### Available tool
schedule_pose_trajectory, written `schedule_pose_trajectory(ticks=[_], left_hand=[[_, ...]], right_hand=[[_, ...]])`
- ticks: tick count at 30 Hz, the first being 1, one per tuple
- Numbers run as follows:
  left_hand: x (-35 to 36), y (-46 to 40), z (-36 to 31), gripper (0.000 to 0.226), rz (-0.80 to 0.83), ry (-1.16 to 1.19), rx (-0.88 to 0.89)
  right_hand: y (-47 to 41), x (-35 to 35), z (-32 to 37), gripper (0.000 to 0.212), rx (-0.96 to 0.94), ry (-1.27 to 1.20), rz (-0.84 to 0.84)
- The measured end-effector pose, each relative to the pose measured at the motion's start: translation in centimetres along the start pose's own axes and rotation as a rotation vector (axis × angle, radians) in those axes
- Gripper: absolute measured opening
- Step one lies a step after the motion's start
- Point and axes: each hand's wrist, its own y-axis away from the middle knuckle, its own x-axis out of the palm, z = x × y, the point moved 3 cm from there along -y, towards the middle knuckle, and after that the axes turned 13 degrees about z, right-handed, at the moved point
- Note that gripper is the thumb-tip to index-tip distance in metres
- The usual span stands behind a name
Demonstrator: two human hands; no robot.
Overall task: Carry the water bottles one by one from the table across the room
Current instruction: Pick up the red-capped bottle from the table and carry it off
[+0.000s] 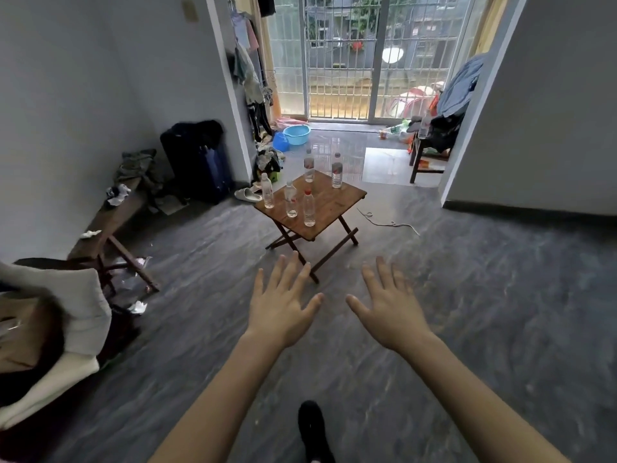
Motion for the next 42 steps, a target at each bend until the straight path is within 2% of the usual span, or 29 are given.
schedule_pose_trajectory(ticks=[5,11,22,35,42], left_hand=[[-3.8,-9.0,3.2,0.069,-0.046,0.056,-0.035],[-7.1,-19.1,4.7,0.069,0.003,0.088,-0.042],[-9.9,-29.5,8.2,0.070,0.085,0.092,-0.123],[-16.9,-51.8,4.9,0.082,0.131,0.016,-0.088],[-17.9,-61.9,7.1,0.086,0.169,-0.049,-0.106]], right_hand=[[-9.6,-2.4,0.5,0.079,-0.015,0.059,0.036],[-18.9,-4.7,0.8,0.076,0.005,0.071,0.081],[-31.2,-7.2,0.1,0.075,-0.033,0.076,0.158],[-52.2,-14.2,-6.9,0.076,-0.029,0.029,0.151],[-63.8,-16.0,-9.6,0.076,-0.054,0.062,0.197]])
